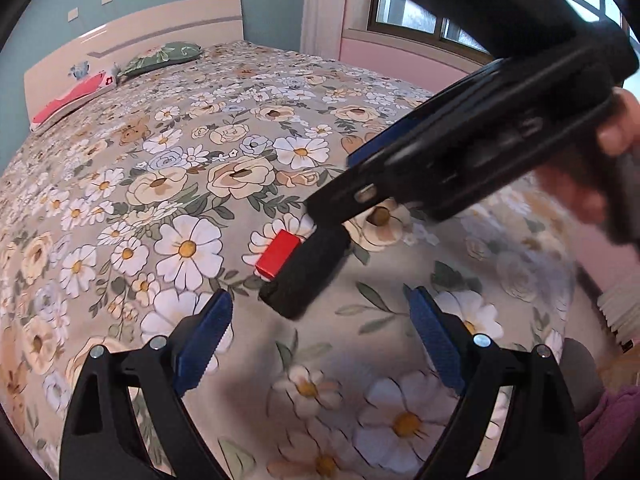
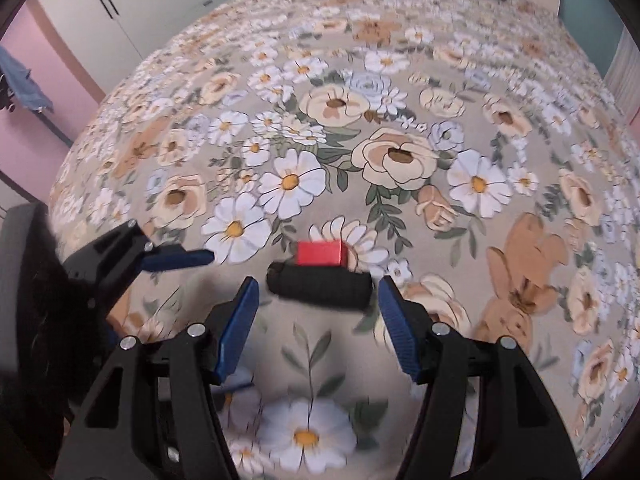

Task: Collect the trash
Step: 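Grasp the red block with the right tool while the left tool grasps the black foam tube, then lift and carry the foam tube and red block with both tools over the wastebasket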

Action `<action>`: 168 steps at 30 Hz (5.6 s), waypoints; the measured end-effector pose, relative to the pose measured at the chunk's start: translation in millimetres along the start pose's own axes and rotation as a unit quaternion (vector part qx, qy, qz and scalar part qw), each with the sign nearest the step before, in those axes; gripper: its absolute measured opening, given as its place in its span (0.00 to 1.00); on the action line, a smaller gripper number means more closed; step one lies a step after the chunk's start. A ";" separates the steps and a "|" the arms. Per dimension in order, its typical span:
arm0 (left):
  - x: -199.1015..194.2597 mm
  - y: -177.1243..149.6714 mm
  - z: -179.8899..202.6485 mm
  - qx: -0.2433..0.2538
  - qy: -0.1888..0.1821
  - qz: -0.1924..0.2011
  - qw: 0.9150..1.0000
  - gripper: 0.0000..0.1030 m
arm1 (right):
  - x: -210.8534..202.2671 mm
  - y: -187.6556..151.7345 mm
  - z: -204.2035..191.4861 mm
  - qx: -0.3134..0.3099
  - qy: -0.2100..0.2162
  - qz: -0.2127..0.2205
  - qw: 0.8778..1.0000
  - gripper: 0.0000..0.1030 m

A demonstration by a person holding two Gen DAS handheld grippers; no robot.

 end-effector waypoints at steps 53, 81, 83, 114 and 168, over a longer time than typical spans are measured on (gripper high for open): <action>2.0 1.7 23.0 -0.060 0.018 -0.031 0.998 0.44 | -5.7 20.2 52.6 0.077 -0.048 0.044 0.995 0.42; -280.4 66.7 101.9 -0.123 0.215 0.087 0.965 0.43 | -314.8 -134.0 -66.7 -0.046 -0.068 0.206 0.975 0.42; -296.3 63.3 110.4 -0.123 0.225 0.094 0.962 0.43 | -328.0 -146.3 -75.7 -0.055 -0.071 0.214 0.973 0.42; -308.7 -80.6 170.3 -0.123 0.231 0.057 0.963 0.43 | -317.5 -302.7 -146.7 -0.155 -0.039 0.214 0.964 0.42; -17.7 -315.7 179.3 -0.230 0.057 -0.278 0.931 0.43 | 63.2 -425.1 -93.8 -0.008 0.082 -0.140 0.987 0.42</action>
Point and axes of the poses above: each gripper's, at about its wrist camera, not at the fingertips, and x roughly the way its jaws point, z to its right, y to its top, the point moved 2 cm from there along x, roughly the way its jaws point, and after that the axes turned 2 degrees about y, right-handed, at the moved point
